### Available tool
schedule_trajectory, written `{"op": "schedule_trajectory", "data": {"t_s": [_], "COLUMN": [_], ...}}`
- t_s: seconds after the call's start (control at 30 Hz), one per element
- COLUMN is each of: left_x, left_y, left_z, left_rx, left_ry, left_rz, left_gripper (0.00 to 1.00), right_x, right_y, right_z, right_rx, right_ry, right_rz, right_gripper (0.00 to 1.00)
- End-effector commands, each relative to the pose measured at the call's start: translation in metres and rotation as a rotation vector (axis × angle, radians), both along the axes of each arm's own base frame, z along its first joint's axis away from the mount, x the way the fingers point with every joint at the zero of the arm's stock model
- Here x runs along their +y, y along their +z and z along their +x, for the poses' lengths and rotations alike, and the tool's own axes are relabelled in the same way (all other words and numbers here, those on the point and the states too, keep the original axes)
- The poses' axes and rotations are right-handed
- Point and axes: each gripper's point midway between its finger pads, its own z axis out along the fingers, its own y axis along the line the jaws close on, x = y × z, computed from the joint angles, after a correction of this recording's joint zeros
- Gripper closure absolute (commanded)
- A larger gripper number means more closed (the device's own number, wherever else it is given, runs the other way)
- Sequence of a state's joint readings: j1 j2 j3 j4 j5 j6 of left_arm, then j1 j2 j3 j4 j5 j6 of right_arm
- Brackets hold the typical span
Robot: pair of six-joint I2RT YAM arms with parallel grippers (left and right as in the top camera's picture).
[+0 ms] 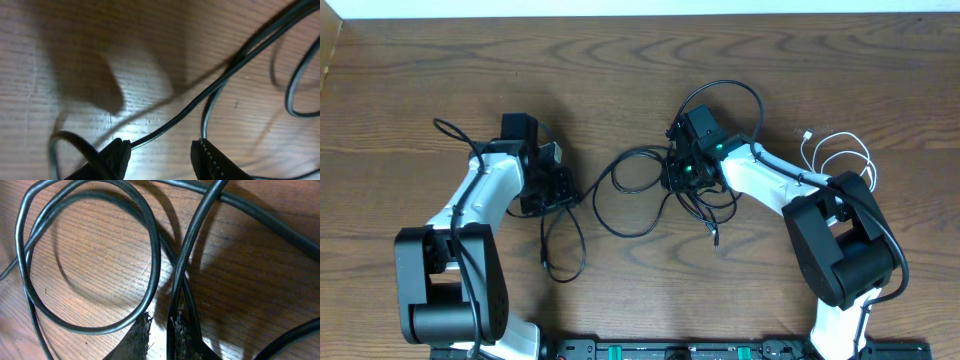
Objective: Untangle cables
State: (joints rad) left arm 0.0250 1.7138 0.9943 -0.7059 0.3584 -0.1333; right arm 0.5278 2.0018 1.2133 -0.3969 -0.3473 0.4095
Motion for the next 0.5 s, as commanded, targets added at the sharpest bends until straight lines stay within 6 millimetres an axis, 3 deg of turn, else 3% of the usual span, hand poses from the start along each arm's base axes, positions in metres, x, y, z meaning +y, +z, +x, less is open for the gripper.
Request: {"op": "schedule_trajectory", "data": {"t_s": [0.0, 0.47], "left_x": [0.009, 0.011], "left_y": [-0.011, -0.025], "left_z": [-0.007, -0.005], "left_rx": [0.008, -0.04], "left_ry": [-0.004, -0.002], "left_rz": [0.052, 0.066], "left_gripper": [0.55, 0.47], "right_x": [-0.004, -0.004], "right_y": [-0.005, -0.006], "right_z": [-0.006, -0.006], "right_rx": [0.004, 0.004], "right_ry": [-0.001, 0.0], "right_rz": [-0.032, -0.033], "right_gripper": [0.84, 0.83]}}
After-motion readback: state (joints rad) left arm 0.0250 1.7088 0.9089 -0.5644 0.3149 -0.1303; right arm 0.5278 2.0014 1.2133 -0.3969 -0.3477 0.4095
